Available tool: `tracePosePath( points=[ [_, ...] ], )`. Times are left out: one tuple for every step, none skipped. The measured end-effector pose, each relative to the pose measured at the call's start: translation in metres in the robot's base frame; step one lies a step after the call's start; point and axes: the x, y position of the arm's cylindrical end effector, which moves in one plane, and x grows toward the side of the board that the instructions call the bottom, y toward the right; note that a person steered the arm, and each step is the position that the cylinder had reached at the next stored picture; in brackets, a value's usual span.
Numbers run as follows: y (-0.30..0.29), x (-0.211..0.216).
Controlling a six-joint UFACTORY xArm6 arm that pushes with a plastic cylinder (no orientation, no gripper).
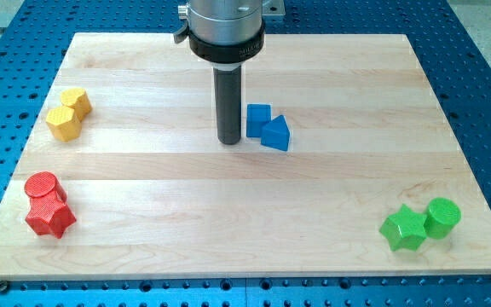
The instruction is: Slide the yellow blocks closer to the red blocks
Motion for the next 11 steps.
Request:
tracePosePath(
  points=[
    [0.0, 0.0],
    [0.0, 0.0],
    [0.0, 0.003],
    [-0.034, -0.035],
    [-0.075, -0.067],
    [-0.128, -0.087],
    [-0.172, -0.089],
    [-0.218, -0.089],
    [-0.223, -0.094],
    [-0.231, -0.091],
    [-0.227, -0.062]
  ],
)
